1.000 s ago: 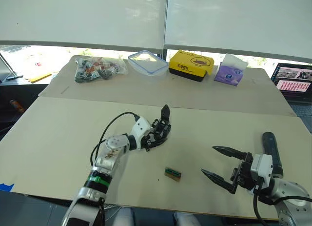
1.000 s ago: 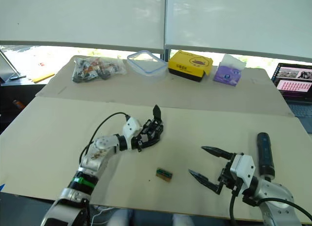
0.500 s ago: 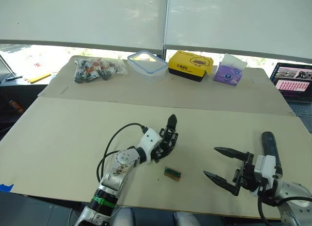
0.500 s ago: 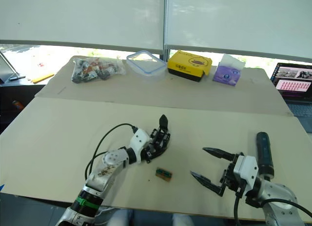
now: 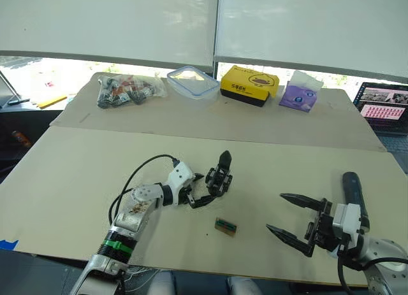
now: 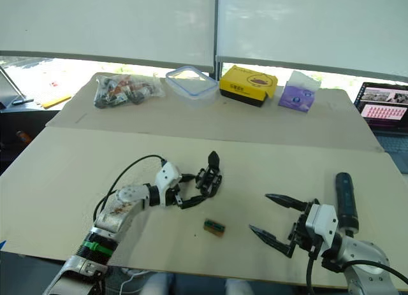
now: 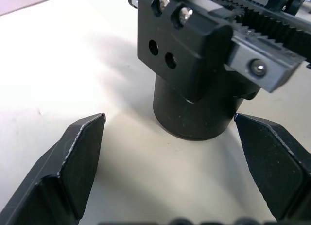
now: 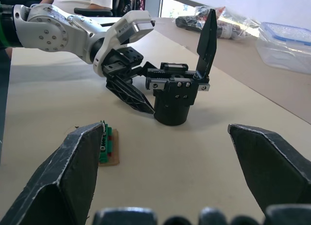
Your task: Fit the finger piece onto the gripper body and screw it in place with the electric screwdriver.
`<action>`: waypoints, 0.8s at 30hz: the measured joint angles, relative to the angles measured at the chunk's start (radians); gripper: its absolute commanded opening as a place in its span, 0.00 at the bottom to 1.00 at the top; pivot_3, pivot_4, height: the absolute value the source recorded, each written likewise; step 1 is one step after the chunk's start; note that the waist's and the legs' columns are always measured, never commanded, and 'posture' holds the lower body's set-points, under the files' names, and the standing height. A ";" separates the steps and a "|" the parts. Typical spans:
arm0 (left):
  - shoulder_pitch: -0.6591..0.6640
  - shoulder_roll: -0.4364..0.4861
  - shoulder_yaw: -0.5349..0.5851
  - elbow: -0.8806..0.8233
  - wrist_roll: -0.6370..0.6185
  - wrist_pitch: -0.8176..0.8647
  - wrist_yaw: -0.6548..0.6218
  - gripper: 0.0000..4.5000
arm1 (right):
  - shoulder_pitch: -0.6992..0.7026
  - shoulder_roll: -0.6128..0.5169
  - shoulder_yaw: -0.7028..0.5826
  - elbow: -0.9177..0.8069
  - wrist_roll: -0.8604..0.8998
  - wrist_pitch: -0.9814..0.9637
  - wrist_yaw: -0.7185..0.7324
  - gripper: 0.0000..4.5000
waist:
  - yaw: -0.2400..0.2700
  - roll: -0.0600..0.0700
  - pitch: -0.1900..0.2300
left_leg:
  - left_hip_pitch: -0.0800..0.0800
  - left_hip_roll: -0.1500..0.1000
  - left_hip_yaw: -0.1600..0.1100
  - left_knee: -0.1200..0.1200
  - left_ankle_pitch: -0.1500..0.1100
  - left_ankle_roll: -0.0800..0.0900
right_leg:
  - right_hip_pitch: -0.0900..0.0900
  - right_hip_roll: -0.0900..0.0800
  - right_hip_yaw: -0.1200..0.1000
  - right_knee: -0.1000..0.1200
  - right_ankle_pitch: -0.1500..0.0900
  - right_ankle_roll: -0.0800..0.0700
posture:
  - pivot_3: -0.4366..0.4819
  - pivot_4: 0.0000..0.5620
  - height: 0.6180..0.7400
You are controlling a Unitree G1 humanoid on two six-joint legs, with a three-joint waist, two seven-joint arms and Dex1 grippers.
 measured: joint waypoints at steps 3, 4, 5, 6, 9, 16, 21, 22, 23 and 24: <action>-0.059 0.001 -0.010 0.104 -0.003 -0.065 -0.102 0.99 | 0.000 0.005 0.000 0.001 -0.002 -0.001 -0.002 1.00 | 0.000 0.000 0.000 | 0.000 0.000 0.000 0.000 0.000 0.000 | 0.000 0.000 0.000 0.000 0.000 0.000 | 0.48 0.27 1.00; -0.068 0.001 -0.010 0.118 -0.003 -0.071 -0.114 0.99 | 0.000 0.006 0.001 0.001 -0.002 -0.001 -0.002 1.00 | 0.000 0.000 0.000 | 0.000 0.000 0.000 0.000 0.000 0.000 | 0.000 0.000 0.000 0.000 0.000 0.000 | 0.48 0.27 1.00; -0.089 -0.004 -0.013 0.160 0.000 -0.095 -0.135 0.99 | 0.003 0.007 0.000 0.001 -0.003 -0.001 -0.003 1.00 | 0.000 0.000 0.000 | 0.000 0.000 0.000 0.000 0.000 0.000 | 0.000 0.000 0.000 0.000 0.000 0.000 | 0.48 0.27 1.00; -0.125 -0.012 -0.015 0.218 0.004 -0.127 -0.162 0.99 | 0.004 0.009 0.001 0.001 -0.004 -0.001 -0.004 1.00 | 0.000 0.000 0.000 | 0.000 0.000 0.000 0.000 0.000 0.000 | 0.000 0.000 0.000 0.000 0.000 0.000 | 0.48 0.27 1.00; -0.177 -0.030 -0.021 0.313 0.012 -0.181 -0.199 0.99 | 0.004 0.016 0.001 0.001 -0.006 -0.004 -0.005 1.00 | 0.000 0.000 0.000 | 0.000 0.000 0.000 0.000 0.000 0.001 | 0.000 0.000 0.000 0.000 0.000 0.000 | 0.48 0.27 1.00; -0.278 -0.075 -0.019 0.513 0.029 -0.304 -0.290 0.72 | 0.011 0.017 0.000 0.001 -0.013 -0.005 -0.006 1.00 | 0.001 0.000 0.000 | 0.000 0.000 0.000 0.000 0.001 0.002 | 0.001 0.000 0.000 0.000 0.000 0.000 | 0.48 0.27 1.00; -0.268 -0.080 -0.010 0.517 0.023 -0.326 -0.345 0.51 | 0.050 0.017 -0.013 -0.010 -0.013 -0.005 -0.009 1.00 | 0.001 0.000 0.000 | 0.000 0.000 0.000 0.000 0.004 0.006 | 0.001 0.000 0.000 0.000 0.000 0.000 | 0.48 0.27 1.00; -0.258 -0.080 -0.007 0.504 0.023 -0.326 -0.344 0.51 | 0.061 0.017 -0.021 -0.014 -0.013 -0.005 -0.011 1.00 | 0.001 0.000 0.000 | 0.000 0.000 0.000 -0.001 0.004 0.006 | 0.001 0.000 0.000 0.000 0.000 0.000 | 0.48 0.27 1.00; -0.248 -0.082 -0.005 0.489 0.021 -0.325 -0.341 0.51 | 0.068 0.017 -0.026 -0.016 -0.013 -0.005 -0.013 1.00 | 0.001 0.000 0.000 | 0.000 0.000 0.000 0.000 0.004 0.006 | 0.001 0.000 0.000 0.000 0.000 0.000 | 0.48 0.27 1.00; -0.217 -0.088 -0.005 0.438 0.023 -0.318 -0.316 0.51 | 0.080 0.017 -0.032 -0.023 -0.013 -0.005 -0.017 1.00 | -0.001 0.000 0.000 | 0.000 0.000 0.000 -0.001 0.004 0.006 | 0.001 0.000 0.000 0.000 0.000 0.000 | 0.48 0.27 1.00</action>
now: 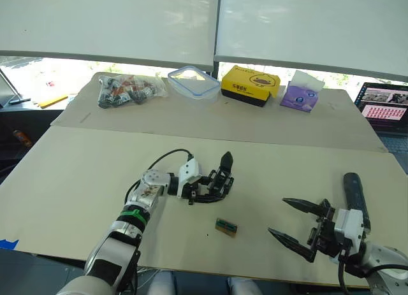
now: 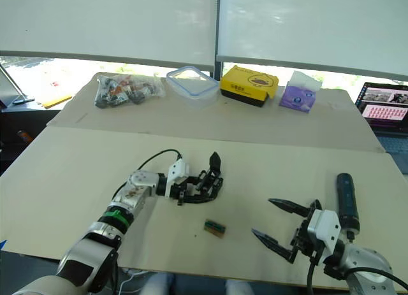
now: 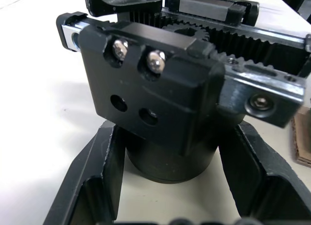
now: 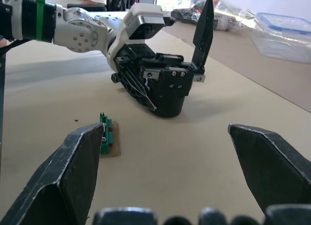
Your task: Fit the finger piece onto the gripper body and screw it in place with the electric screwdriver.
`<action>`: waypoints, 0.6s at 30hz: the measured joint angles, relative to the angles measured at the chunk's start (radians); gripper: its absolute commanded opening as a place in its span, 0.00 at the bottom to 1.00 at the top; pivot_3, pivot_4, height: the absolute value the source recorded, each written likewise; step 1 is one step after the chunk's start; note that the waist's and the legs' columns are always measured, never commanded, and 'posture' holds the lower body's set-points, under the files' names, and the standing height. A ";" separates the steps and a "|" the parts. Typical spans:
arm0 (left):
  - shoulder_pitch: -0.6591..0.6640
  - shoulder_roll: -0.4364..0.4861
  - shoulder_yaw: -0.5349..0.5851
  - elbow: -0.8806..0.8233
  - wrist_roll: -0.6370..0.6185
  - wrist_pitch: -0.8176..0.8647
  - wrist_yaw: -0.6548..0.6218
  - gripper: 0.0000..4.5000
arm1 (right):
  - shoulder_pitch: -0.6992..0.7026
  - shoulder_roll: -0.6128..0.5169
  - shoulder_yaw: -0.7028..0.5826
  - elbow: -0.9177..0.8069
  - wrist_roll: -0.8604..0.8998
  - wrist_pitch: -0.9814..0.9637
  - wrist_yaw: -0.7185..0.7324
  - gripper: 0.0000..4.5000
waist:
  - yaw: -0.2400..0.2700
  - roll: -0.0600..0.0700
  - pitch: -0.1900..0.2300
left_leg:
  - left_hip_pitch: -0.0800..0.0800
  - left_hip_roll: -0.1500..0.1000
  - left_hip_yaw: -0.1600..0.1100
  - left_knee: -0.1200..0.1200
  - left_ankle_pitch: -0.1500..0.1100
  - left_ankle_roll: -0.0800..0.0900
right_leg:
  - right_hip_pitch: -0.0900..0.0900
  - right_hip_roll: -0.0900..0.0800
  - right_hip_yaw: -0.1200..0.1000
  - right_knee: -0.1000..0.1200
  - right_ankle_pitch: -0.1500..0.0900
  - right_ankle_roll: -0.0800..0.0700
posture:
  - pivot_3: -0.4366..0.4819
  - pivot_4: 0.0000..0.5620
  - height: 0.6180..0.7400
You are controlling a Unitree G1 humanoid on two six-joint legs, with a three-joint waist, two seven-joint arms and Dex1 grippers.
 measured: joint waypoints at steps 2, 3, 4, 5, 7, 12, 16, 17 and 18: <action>0.069 -0.010 -0.001 -0.113 0.010 0.033 0.070 0.51 | 0.035 0.000 -0.017 -0.014 0.000 -0.001 -0.005 1.00 | 0.002 0.000 0.000 | 0.000 0.000 0.000 0.000 0.000 0.000 | 0.000 0.000 0.000 0.000 0.000 0.000 | 0.48 0.27 1.00; 0.100 -0.022 -0.004 -0.168 0.023 0.053 0.116 0.51 | 0.046 0.000 -0.027 -0.016 0.000 -0.001 -0.007 1.00 | 0.004 0.000 0.000 | 0.000 0.000 0.000 0.000 0.000 0.000 | 0.000 0.000 0.000 0.000 0.000 0.000 | 0.48 0.27 1.00; 0.119 -0.032 -0.006 -0.198 0.025 0.069 0.147 0.51 | 0.050 0.000 -0.036 -0.019 0.000 -0.001 -0.008 1.00 | 0.005 0.000 0.000 | 0.000 0.000 0.000 0.000 0.000 0.000 | 0.001 0.000 0.000 0.000 0.000 0.000 | 0.48 0.27 1.00; 0.144 -0.044 -0.010 -0.246 0.040 0.094 0.193 0.51 | 0.066 0.000 -0.045 -0.030 0.002 -0.002 -0.010 1.00 | 0.006 0.000 0.000 | 0.000 0.000 0.000 0.001 0.000 0.000 | 0.000 0.000 0.000 0.000 0.000 0.000 | 0.48 0.27 1.00; 0.167 -0.059 -0.020 -0.289 0.060 0.116 0.244 0.51 | 0.083 0.000 -0.054 -0.041 0.002 -0.003 -0.010 1.00 | 0.006 0.000 0.000 | 0.000 0.000 0.000 0.001 0.000 0.000 | 0.000 0.000 0.000 0.000 0.000 0.000 | 0.48 0.27 1.00; 0.175 -0.064 -0.042 -0.321 0.081 0.145 0.310 0.51 | 0.103 0.002 -0.056 -0.052 0.003 -0.003 -0.013 1.00 | 0.003 0.000 0.000 | 0.000 0.000 0.000 0.001 -0.004 -0.006 | 0.000 0.000 0.000 0.000 0.000 0.000 | 0.48 0.27 1.00; 0.172 -0.060 -0.046 -0.321 0.081 0.155 0.317 0.51 | 0.078 0.002 -0.067 -0.052 0.003 -0.003 -0.018 1.00 | 0.003 0.000 0.000 | 0.000 -0.001 0.000 0.001 -0.004 -0.006 | 0.001 0.000 0.000 0.000 0.000 0.000 | 0.48 0.27 1.00; 0.169 -0.053 -0.047 -0.320 0.080 0.162 0.313 0.51 | 0.075 0.002 -0.068 -0.052 0.004 -0.003 -0.017 1.00 | 0.003 0.000 0.000 | 0.000 -0.001 0.000 0.001 -0.004 -0.006 | 0.001 0.000 0.000 0.000 0.000 0.000 | 0.48 0.27 1.00; 0.164 -0.050 -0.049 -0.317 0.079 0.166 0.309 0.51 | 0.074 0.002 -0.068 -0.052 0.004 -0.003 -0.017 1.00 | 0.003 0.000 0.000 | 0.000 -0.001 0.000 0.001 -0.004 -0.006 | 0.001 0.000 0.000 0.000 0.000 0.000 | 0.48 0.27 1.00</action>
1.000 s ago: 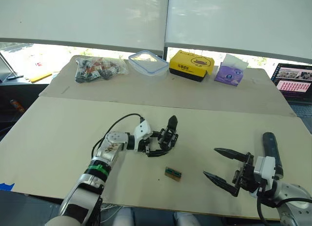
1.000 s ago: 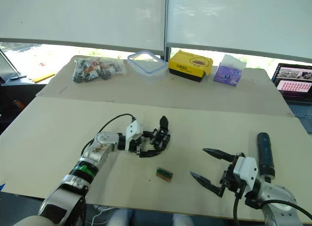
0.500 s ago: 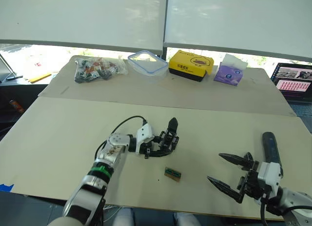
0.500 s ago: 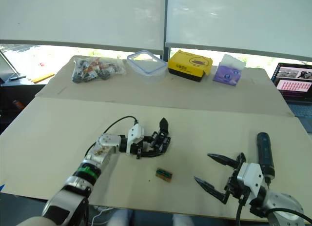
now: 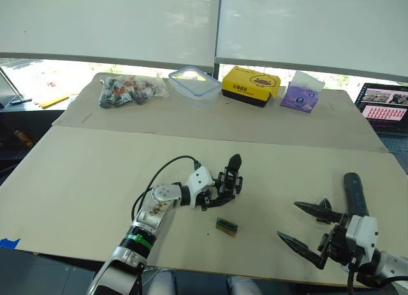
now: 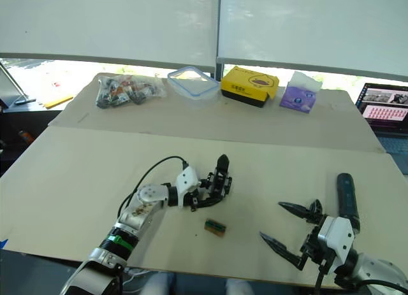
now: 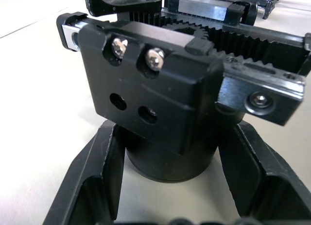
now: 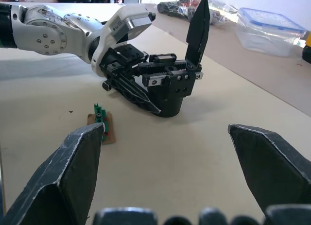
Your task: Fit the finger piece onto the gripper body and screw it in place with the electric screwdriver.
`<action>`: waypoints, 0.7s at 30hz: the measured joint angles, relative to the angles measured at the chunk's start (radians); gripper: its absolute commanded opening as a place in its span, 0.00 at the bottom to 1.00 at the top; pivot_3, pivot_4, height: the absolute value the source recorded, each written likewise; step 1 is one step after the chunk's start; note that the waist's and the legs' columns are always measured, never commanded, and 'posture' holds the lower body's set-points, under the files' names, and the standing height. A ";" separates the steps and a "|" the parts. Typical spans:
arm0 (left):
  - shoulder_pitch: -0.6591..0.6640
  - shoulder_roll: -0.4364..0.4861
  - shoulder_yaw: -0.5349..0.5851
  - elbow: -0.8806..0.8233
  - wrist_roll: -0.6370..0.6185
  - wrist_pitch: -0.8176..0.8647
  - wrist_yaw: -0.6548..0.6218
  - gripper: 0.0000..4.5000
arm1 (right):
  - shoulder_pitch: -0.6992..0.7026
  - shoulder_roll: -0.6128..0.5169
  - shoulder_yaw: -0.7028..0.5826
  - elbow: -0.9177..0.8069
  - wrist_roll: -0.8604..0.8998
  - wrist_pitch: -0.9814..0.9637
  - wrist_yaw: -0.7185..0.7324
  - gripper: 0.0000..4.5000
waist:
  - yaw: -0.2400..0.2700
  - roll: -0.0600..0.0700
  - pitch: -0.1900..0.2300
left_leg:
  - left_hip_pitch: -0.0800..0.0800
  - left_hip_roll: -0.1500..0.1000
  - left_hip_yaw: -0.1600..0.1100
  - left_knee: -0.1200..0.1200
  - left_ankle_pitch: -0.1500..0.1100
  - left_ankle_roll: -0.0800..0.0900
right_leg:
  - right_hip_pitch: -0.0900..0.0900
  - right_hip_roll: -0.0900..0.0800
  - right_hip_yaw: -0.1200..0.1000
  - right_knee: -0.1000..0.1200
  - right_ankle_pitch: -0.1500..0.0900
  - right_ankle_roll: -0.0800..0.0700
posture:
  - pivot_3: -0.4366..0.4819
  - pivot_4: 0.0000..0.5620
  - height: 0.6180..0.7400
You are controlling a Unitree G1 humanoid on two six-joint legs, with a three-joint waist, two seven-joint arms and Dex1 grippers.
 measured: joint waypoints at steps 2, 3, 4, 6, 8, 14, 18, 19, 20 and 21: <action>-0.007 0.004 0.000 0.006 -0.005 0.007 -0.007 0.51 | -0.001 0.000 0.000 0.000 0.000 0.000 0.002 1.00 | 0.000 0.000 0.000 | 0.000 0.000 0.000 0.000 0.000 0.000 | 0.000 0.000 0.000 0.000 0.000 0.000 | 0.48 0.27 1.00; -0.009 0.005 0.001 0.007 -0.013 0.019 -0.008 0.51 | -0.001 0.000 0.000 0.000 0.000 0.000 0.003 1.00 | -0.001 0.000 0.000 | 0.000 0.000 0.000 0.000 0.000 0.000 | 0.000 0.000 0.000 0.000 0.000 0.000 | 0.48 0.27 1.00; -0.010 0.006 0.003 0.006 -0.018 0.026 -0.008 0.62 | -0.002 0.000 0.000 0.000 0.001 0.000 0.004 1.00 | -0.001 0.000 0.000 | 0.000 0.000 0.000 0.000 0.000 0.000 | 0.000 0.000 0.000 0.000 0.000 0.000 | 0.48 0.27 1.00; -0.009 0.012 0.003 0.001 -0.023 0.039 -0.007 0.83 | -0.006 0.000 0.003 0.000 0.001 0.000 0.007 1.00 | -0.003 0.000 0.000 | 0.001 0.000 0.000 0.000 0.000 0.000 | 0.000 0.000 0.000 0.000 0.000 0.000 | 0.48 0.27 1.00; -0.005 0.023 0.003 -0.016 -0.023 0.054 -0.007 1.00 | -0.014 0.006 0.017 0.001 0.000 0.000 0.006 1.00 | -0.007 0.000 0.000 | 0.001 0.000 0.000 0.000 0.000 0.000 | 0.000 0.000 0.000 0.001 0.000 0.000 | 0.48 0.27 1.00; 0.050 0.105 0.040 -0.098 -0.057 0.088 -0.009 1.00 | -0.024 0.032 0.055 0.004 -0.001 0.000 0.001 1.00 | -0.018 0.000 0.000 | 0.001 0.000 0.000 -0.001 0.000 0.000 | 0.000 0.000 0.000 0.001 0.000 0.000 | 0.48 0.27 1.00; 0.116 0.178 0.090 -0.166 -0.102 0.100 -0.035 1.00 | -0.055 0.024 0.068 0.030 -0.001 0.001 0.016 1.00 | -0.025 0.000 0.000 | 0.001 0.000 0.000 -0.001 0.000 0.000 | 0.000 0.000 0.000 0.001 0.000 0.000 | 0.48 0.27 1.00; 0.136 0.204 0.105 -0.186 -0.113 0.107 -0.045 1.00 | -0.070 0.016 0.071 0.044 -0.001 0.002 0.023 1.00 | -0.025 0.000 0.000 | 0.001 0.000 0.000 -0.001 0.000 0.000 | 0.000 0.000 0.000 0.001 0.000 0.000 | 0.48 0.27 1.00; 0.158 0.236 0.123 -0.204 -0.134 0.110 -0.062 1.00 | -0.084 0.009 0.070 0.054 0.000 0.003 0.030 1.00 | -0.027 0.000 0.000 | 0.001 0.000 0.000 -0.001 0.000 0.000 | 0.000 0.000 0.000 0.001 0.000 -0.001 | 0.48 0.27 1.00; 0.185 0.271 0.142 -0.223 -0.151 0.111 -0.082 1.00 | -0.094 0.004 0.069 0.063 0.001 0.003 0.034 1.00 | -0.027 0.000 0.000 | 0.001 0.000 0.000 -0.002 0.000 0.000 | -0.001 0.000 0.000 0.001 0.000 -0.001 | 0.48 0.27 1.00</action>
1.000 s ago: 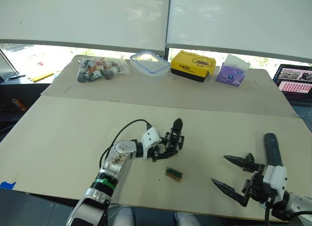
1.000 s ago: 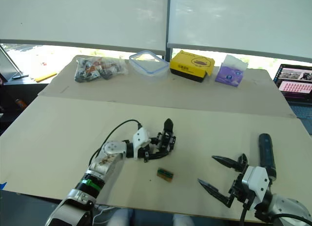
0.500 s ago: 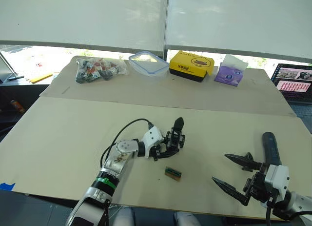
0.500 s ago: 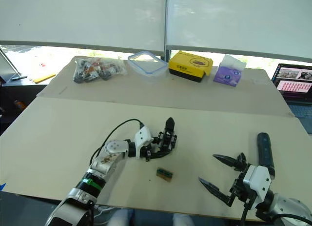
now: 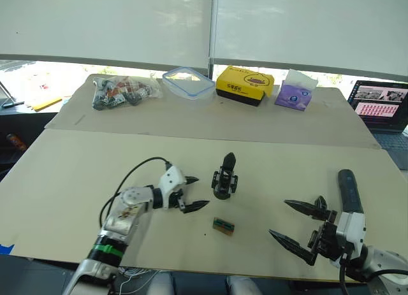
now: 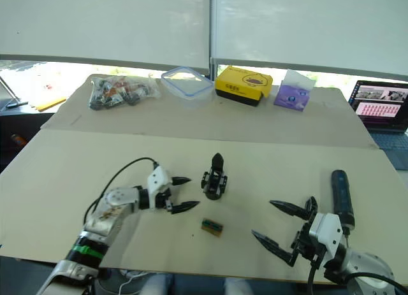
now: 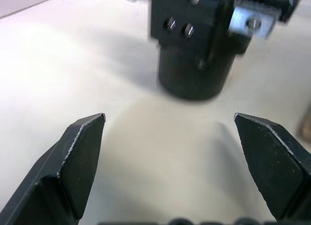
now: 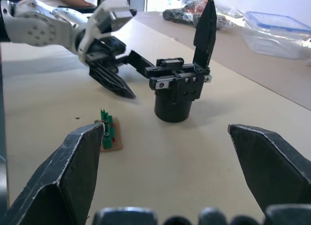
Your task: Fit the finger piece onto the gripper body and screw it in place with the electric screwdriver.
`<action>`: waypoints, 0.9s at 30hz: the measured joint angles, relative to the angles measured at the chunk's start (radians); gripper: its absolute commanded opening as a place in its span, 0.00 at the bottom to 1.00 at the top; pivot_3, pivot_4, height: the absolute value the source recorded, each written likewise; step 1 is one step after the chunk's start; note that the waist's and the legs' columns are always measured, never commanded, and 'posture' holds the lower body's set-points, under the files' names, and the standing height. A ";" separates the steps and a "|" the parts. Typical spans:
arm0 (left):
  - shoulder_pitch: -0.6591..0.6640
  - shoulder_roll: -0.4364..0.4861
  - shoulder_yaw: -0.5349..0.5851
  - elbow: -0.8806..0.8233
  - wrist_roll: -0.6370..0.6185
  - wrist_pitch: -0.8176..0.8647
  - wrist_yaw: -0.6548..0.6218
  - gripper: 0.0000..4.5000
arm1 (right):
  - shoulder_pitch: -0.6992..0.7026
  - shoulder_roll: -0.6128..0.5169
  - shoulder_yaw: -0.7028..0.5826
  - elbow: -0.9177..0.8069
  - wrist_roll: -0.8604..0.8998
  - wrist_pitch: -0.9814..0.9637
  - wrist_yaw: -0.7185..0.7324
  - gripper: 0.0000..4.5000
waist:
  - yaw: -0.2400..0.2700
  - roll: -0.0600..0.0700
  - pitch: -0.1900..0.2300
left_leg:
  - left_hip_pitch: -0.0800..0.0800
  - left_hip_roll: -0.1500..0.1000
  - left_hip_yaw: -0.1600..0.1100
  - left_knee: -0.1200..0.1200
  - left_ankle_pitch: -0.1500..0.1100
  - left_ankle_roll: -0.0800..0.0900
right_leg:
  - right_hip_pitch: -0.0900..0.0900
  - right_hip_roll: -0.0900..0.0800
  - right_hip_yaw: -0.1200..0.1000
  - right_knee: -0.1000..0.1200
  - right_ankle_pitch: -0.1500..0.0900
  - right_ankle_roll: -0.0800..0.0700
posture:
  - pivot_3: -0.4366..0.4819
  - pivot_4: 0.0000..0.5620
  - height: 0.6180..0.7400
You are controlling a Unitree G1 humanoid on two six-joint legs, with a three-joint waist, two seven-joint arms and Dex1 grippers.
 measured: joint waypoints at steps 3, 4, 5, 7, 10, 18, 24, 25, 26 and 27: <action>0.078 0.091 0.056 -0.040 -0.069 0.012 -0.070 1.00 | 0.006 -0.011 -0.011 0.009 0.003 0.000 0.008 1.00 | 0.002 0.000 0.000 | 0.000 0.000 0.000 -0.001 0.000 0.000 | -0.001 0.000 0.000 0.000 -0.001 -0.001 | 0.48 0.27 1.00; 0.110 0.131 0.092 -0.060 -0.106 0.033 -0.100 1.00 | 0.023 -0.019 -0.032 0.009 0.009 0.000 0.013 1.00 | 0.003 0.000 0.000 | 0.000 0.000 0.000 -0.001 0.000 0.000 | -0.001 0.000 0.000 0.000 -0.001 -0.001 | 0.48 0.27 1.00; 0.131 0.154 0.121 -0.072 -0.131 0.046 -0.115 1.00 | 0.047 -0.028 -0.052 0.008 0.015 0.001 0.015 1.00 | 0.008 0.001 0.000 | 0.000 0.000 0.000 -0.001 0.000 -0.001 | 0.000 -0.001 0.000 0.000 -0.001 -0.001 | 0.48 0.27 1.00; 0.165 0.187 0.180 -0.102 -0.186 0.054 -0.140 1.00 | 0.095 -0.038 -0.107 0.000 0.032 0.009 0.018 1.00 | 0.016 0.000 0.001 | 0.000 0.000 0.000 0.000 -0.001 -0.001 | -0.001 -0.001 0.000 -0.001 -0.001 -0.001 | 0.48 0.27 1.00; 0.219 0.224 0.281 -0.145 -0.254 0.042 -0.165 1.00 | 0.200 -0.026 -0.198 -0.035 0.074 0.027 0.007 1.00 | 0.024 0.000 0.001 | 0.000 0.000 0.000 -0.001 -0.001 -0.002 | -0.007 -0.002 0.000 -0.002 -0.001 -0.002 | 0.48 0.27 1.00; 0.305 0.274 0.381 -0.189 -0.318 0.041 -0.180 1.00 | 0.413 0.142 -0.305 -0.137 0.078 0.019 -0.088 1.00 | 0.022 0.000 0.001 | 0.000 0.002 0.002 0.000 -0.002 -0.003 | -0.008 -0.002 -0.001 -0.006 -0.001 -0.006 | 0.48 0.27 1.00; 0.171 0.273 0.326 -0.229 -0.344 0.092 -0.176 1.00 | 0.317 0.021 -0.304 -0.285 0.124 0.257 -0.287 1.00 | 0.010 0.001 0.001 | -0.001 0.003 0.006 0.001 -0.002 -0.003 | -0.007 -0.004 -0.001 -0.013 0.002 -0.011 | 0.48 0.27 1.00; 0.153 0.269 0.307 -0.241 -0.346 0.112 -0.176 1.00 | 0.292 -0.043 -0.311 -0.312 0.158 0.360 -0.357 1.00 | 0.008 0.001 0.001 | -0.001 0.003 0.006 0.000 -0.002 -0.003 | -0.008 -0.004 -0.001 -0.013 0.003 -0.013 | 0.48 0.27 1.00; 0.142 0.266 0.292 -0.253 -0.351 0.124 -0.175 1.00 | 0.269 -0.083 -0.323 -0.335 0.194 0.447 -0.416 1.00 | 0.007 0.000 0.001 | -0.001 0.003 0.006 -0.001 -0.002 -0.003 | -0.008 -0.004 -0.001 -0.013 0.003 -0.013 | 0.48 0.27 1.00; 0.137 0.260 0.286 -0.266 -0.369 0.150 -0.174 1.00 | 0.238 -0.160 -0.335 -0.359 0.261 0.598 -0.511 1.00 | 0.005 0.000 0.001 | -0.001 0.003 0.005 0.000 -0.002 -0.003 | -0.008 -0.003 -0.001 -0.010 0.003 -0.012 | 0.48 0.27 1.00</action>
